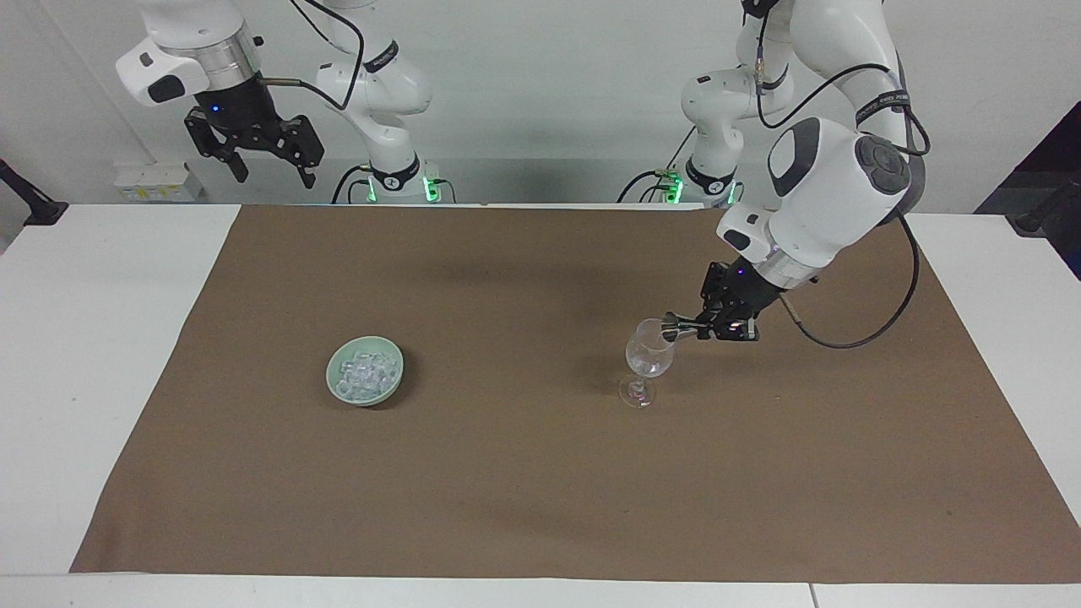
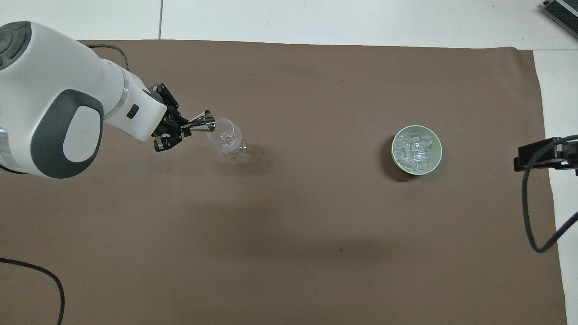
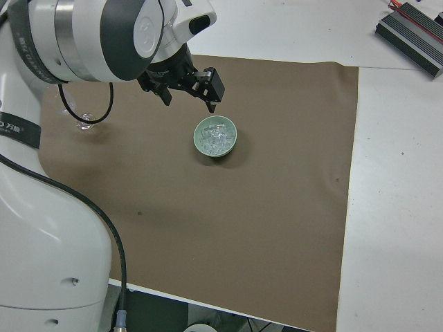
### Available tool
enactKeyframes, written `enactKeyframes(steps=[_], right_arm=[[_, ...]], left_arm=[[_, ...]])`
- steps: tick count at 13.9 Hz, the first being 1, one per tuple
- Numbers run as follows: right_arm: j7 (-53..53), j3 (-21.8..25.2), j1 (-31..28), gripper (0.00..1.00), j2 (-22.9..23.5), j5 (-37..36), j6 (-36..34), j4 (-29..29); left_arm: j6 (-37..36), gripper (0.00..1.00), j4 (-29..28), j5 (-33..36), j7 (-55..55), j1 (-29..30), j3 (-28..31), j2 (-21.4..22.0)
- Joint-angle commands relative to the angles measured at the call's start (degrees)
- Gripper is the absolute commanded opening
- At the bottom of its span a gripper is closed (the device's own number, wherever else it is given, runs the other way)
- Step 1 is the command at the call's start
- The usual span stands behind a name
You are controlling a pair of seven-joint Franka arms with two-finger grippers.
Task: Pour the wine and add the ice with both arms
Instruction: 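Tilt the silver cup with the left gripper to pour into the glass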
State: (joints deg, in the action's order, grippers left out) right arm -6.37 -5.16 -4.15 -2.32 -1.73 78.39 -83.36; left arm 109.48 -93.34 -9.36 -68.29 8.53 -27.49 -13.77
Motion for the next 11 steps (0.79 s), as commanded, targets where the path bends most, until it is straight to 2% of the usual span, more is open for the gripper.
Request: enactKeyframes(steps=[1, 11], right_arm=[[1.63, -0.2, -1.12, 1.0, -0.67, 1.3, -0.26, -0.31], [1.63, -0.2, -1.21, 1.0, -0.67, 1.3, -0.26, -0.31]], left_arm=[[-0.49, 0.0, -0.26, 1.8, 1.85, -1.15, 0.86, 1.02], [-1.81, 0.0, 1.84, 9.53, 4.39, -3.16, 0.77, 1.02]])
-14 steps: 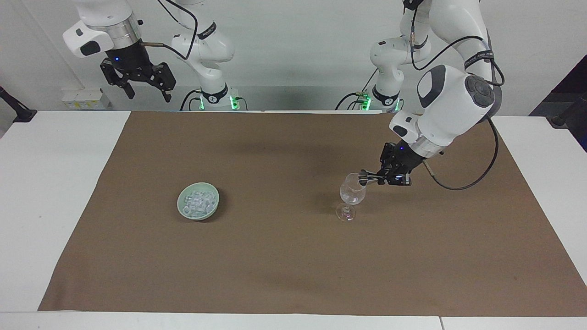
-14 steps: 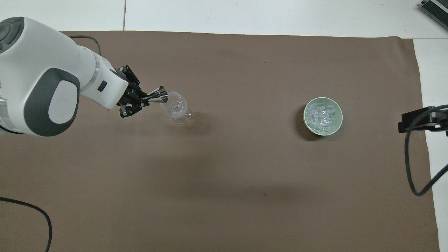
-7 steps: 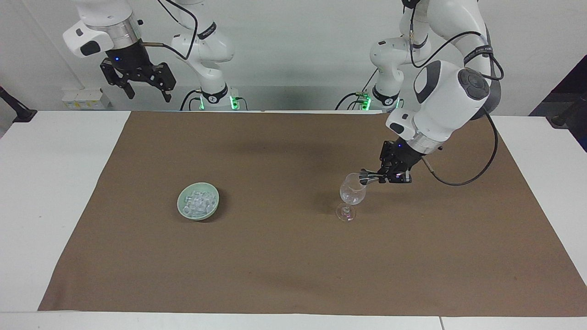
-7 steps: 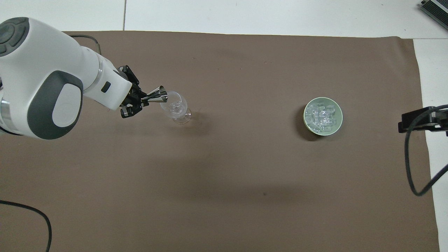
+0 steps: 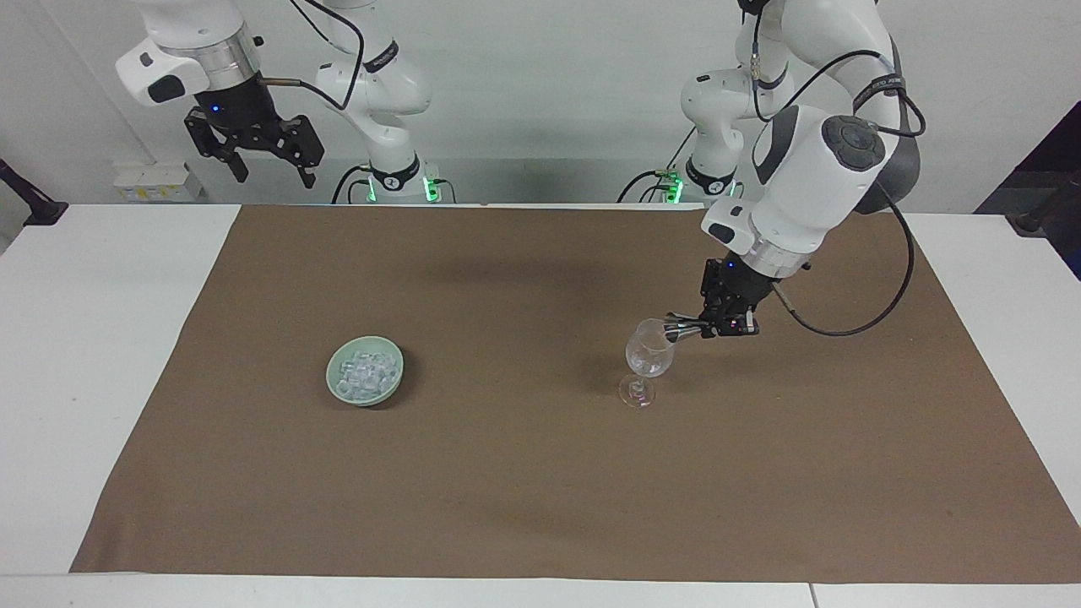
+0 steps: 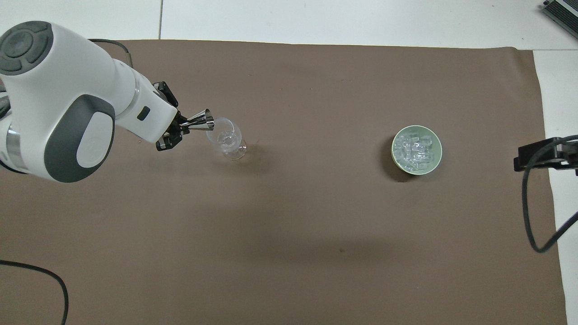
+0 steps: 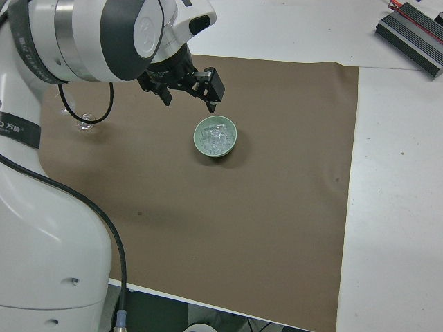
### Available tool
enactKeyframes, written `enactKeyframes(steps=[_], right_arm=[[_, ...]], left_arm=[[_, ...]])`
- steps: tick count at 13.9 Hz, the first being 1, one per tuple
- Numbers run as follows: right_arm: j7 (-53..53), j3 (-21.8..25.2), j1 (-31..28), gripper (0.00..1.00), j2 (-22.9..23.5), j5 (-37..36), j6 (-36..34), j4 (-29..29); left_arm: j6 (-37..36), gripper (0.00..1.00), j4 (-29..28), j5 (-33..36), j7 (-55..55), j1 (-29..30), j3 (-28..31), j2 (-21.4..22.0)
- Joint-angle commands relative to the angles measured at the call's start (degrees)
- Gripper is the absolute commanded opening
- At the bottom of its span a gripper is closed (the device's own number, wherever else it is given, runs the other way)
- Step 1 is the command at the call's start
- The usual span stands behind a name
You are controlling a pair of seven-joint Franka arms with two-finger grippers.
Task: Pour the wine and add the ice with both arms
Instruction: 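Tilt the silver cup with the left gripper to pour into the glass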
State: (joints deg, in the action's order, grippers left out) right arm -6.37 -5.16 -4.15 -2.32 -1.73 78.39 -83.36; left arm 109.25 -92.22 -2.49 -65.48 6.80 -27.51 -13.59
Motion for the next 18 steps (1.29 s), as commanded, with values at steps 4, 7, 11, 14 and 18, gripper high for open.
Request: enactKeyframes(steps=[4, 7, 11, 14, 18], right_arm=[[1.63, -0.2, -1.12, 1.0, -0.67, 1.3, -0.26, -0.31], [1.63, -0.2, -1.12, 1.0, -0.67, 1.38, -0.17, -0.31], [1.63, -0.2, -1.12, 1.0, -0.67, 1.3, -0.17, -0.31], [1.63, -0.2, -1.12, 1.0, -0.67, 1.3, -0.26, -0.31], [1.63, -0.2, -1.12, 1.0, -0.76, 1.38, -0.35, -0.31]], left_arm=[[-3.61, 0.0, 1.34, 7.57, 6.42, -4.07, 0.79, 1.28], [-3.69, 0.0, 1.34, 8.89, 6.42, -4.96, 0.79, 1.28], [-4.93, 0.0, 2.3, 9.17, 6.33, -5.22, 0.7, 1.02], [-6.06, 0.0, 2.92, 9.86, 6.77, -6.1, 0.79, 0.93], [-6.07, 0.0, 3.45, 11.72, 8.09, -6.71, 0.61, 0.41]])
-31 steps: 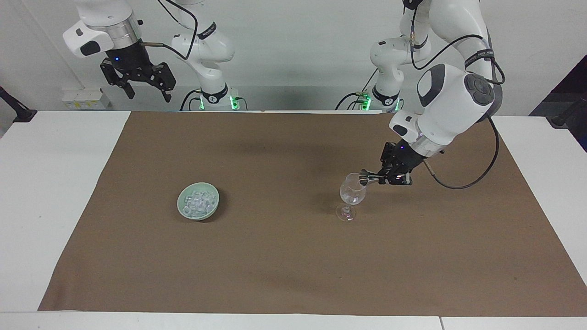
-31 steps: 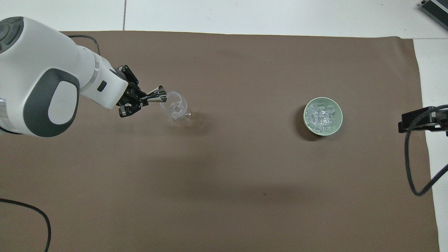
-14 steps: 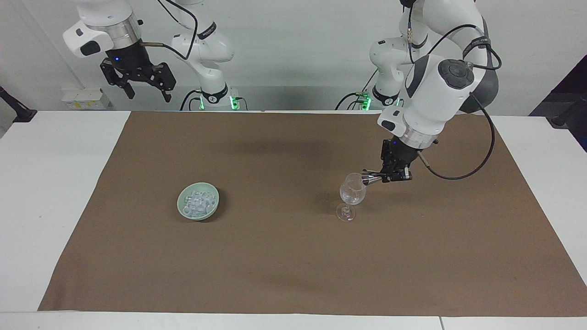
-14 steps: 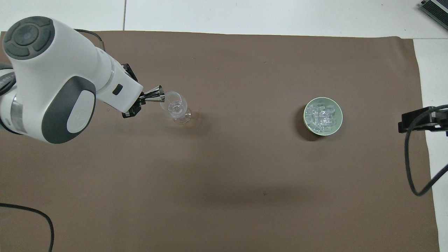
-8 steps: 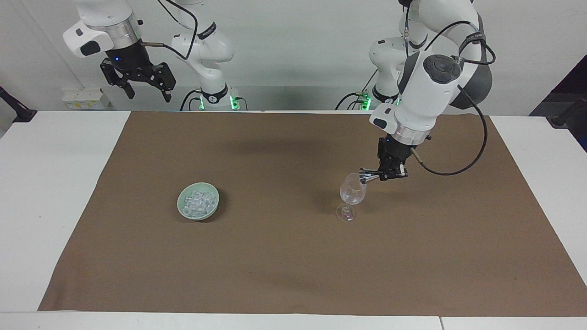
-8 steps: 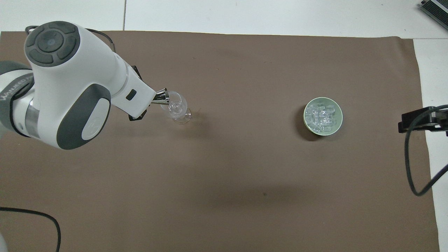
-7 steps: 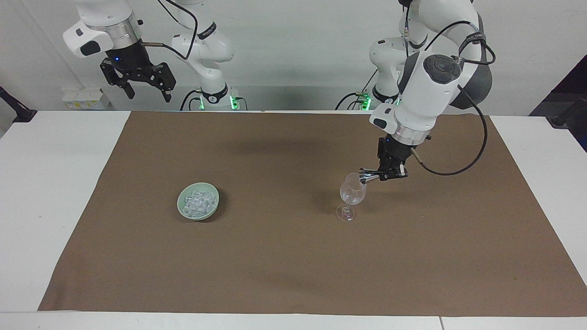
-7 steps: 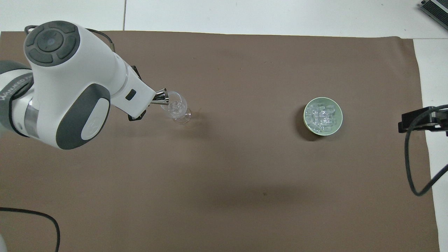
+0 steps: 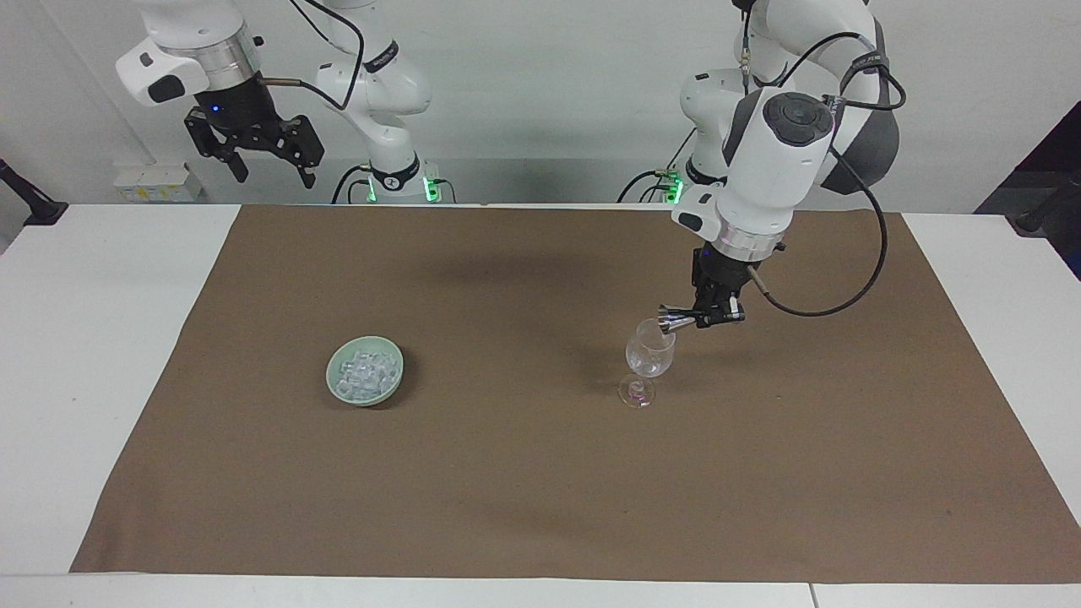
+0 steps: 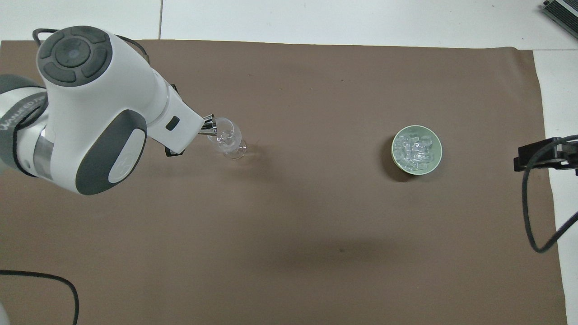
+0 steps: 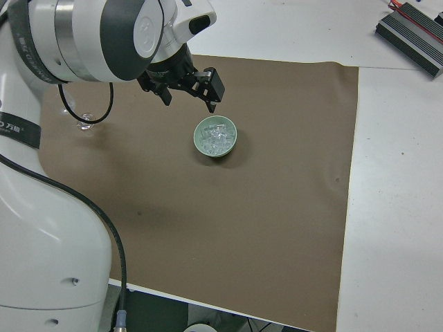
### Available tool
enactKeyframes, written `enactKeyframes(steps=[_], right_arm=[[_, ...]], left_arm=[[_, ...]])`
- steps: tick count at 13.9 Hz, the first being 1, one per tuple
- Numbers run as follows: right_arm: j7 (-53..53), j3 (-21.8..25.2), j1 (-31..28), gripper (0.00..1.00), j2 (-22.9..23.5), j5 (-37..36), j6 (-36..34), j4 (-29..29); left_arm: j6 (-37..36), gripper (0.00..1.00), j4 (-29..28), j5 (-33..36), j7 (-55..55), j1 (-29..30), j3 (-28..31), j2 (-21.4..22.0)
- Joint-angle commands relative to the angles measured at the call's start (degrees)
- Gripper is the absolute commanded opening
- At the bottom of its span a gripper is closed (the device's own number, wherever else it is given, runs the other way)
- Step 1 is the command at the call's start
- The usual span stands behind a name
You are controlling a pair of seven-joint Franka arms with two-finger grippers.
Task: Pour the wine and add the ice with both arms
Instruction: 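Tilt the silver cup with the left gripper to pour into the glass, then carry the silver cup back and set it down with the left gripper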
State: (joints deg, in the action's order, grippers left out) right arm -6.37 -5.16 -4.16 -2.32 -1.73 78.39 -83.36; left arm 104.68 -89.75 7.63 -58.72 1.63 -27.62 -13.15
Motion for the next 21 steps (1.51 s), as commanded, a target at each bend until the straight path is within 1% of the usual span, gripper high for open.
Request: enactKeyframes(steps=[1, 7, 8, 11, 13, 15, 16, 19, 21], right_arm=[[1.62, -0.29, -1.12, 1.0, -0.76, 1.38, -0.78, -0.31], [1.8, -0.12, -1.21, 1.0, -0.76, 1.3, -0.17, -0.31], [1.89, 0.23, -1.21, 1.0, -0.76, 1.3, -0.17, -0.31], [1.89, 0.15, -1.12, 1.0, -0.76, 1.21, -0.08, -0.31], [1.8, 0.15, -1.12, 1.0, -0.67, 1.21, 1.93, -0.49], [1.54, -0.11, -0.86, 1.0, -0.67, 1.21, 2.99, -0.58], [1.54, -0.11, -0.59, 1.0, -0.59, 1.21, 3.25, -0.66], [1.36, -0.2, -0.42, 1.0, -0.41, 1.21, 4.22, -0.84], [1.36, -0.29, -0.42, 1.0, -0.5, 1.21, 4.49, -1.1]], left_arm=[[-1.5, 0.0, 1.16, 1.68, 1.33, -1.97, 0.73, -0.2], [-2.47, 0.0, 1.42, 1.59, 1.51, -1.8, 0.9, -0.03], [-2.47, 0.0, 2.38, 1.68, 1.25, -1.54, 1.08, -0.03], [-5.01, 0.0, 3.26, 1.77, 0.28, -0.84, 1.25, -0.03], [-4.93, 0.0, 3.88, 1.68, -0.77, 1.0, 1.25, -0.38], [-4.49, 0.0, 4.06, 0.98, -4.1, 4.07, 0.99, -1.17], [-4.4, 0.0, 4.49, -0.33, -5.42, 6.17, 0.9, -1.52], [-3.61, 0.0, 4.58, -10.77, -12.53, 12.59, 1.25, -2.13], [-2.65, 0.0, 4.58, -14.3, -16.4, 15.67, 1.17, -3.89]])
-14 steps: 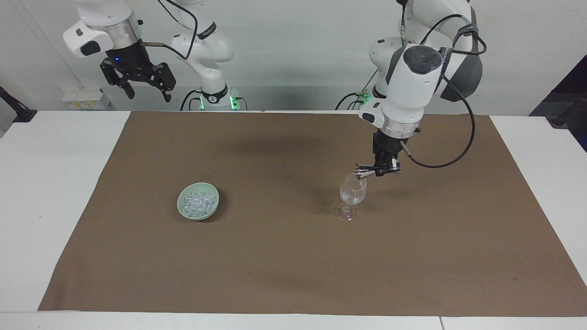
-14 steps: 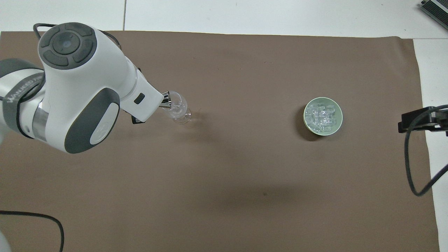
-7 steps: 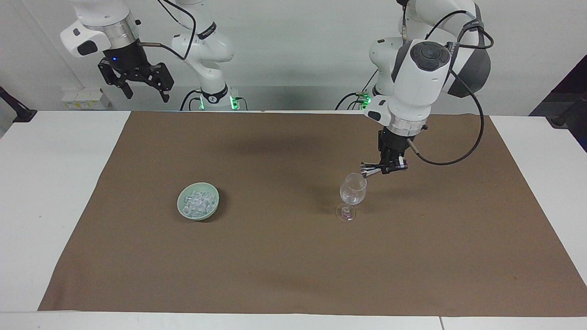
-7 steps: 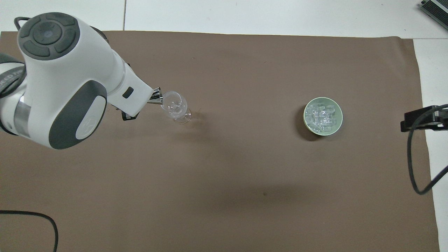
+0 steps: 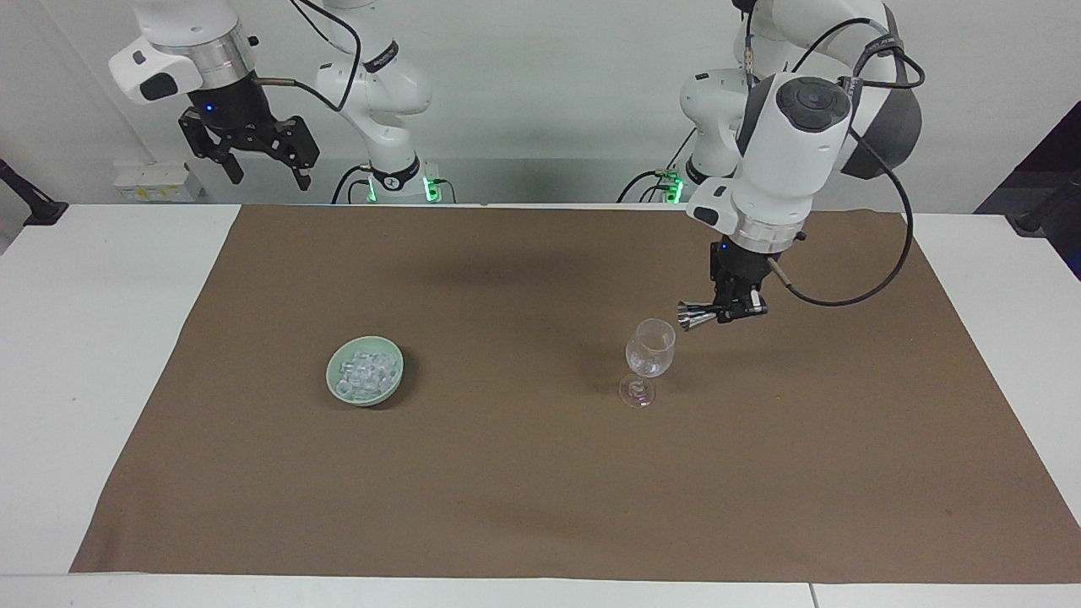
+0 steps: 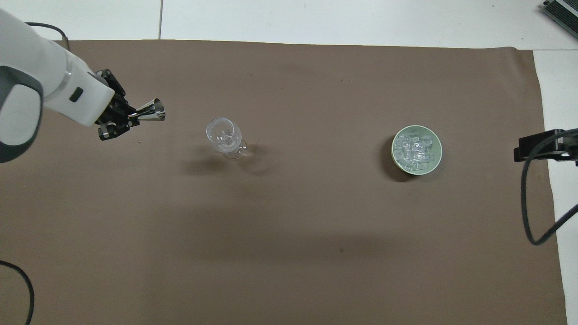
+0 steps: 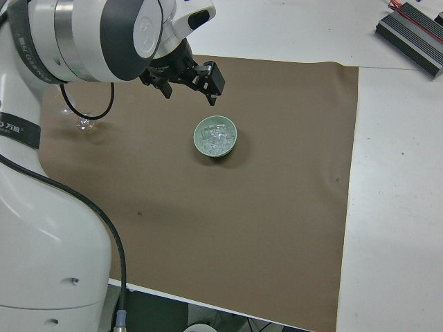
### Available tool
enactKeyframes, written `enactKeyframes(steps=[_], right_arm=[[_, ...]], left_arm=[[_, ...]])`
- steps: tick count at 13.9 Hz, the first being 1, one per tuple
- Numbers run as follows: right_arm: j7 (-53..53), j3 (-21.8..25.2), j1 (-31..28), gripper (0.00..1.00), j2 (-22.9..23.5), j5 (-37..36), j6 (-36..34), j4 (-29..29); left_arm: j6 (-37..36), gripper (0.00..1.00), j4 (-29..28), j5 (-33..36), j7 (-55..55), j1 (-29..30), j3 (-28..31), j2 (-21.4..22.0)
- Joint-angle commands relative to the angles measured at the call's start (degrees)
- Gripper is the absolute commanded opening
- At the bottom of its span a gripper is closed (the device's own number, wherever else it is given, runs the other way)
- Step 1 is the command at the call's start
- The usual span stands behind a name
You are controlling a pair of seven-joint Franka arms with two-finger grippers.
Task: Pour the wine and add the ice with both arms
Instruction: 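Carry the silver cup back and set it down with the left gripper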
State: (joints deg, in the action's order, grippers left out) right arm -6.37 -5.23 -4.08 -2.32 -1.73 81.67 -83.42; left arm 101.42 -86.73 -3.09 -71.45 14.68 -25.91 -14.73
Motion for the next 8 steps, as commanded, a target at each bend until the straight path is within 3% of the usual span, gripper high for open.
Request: enactKeyframes(steps=[1, 8], right_arm=[[1.36, -0.22, -0.49, 1.0, -0.49, 1.2, 1.04, -1.04], [1.18, -0.31, -0.06, 1.0, -0.05, 0.85, 1.56, -0.87]], left_arm=[[0.7, 0.0, 1.47, -6.98, -5.87, 4.28, -0.46, -2.41], [-0.7, 0.0, -0.98, -33.88, -28.8, 16.59, -0.46, -10.57]])
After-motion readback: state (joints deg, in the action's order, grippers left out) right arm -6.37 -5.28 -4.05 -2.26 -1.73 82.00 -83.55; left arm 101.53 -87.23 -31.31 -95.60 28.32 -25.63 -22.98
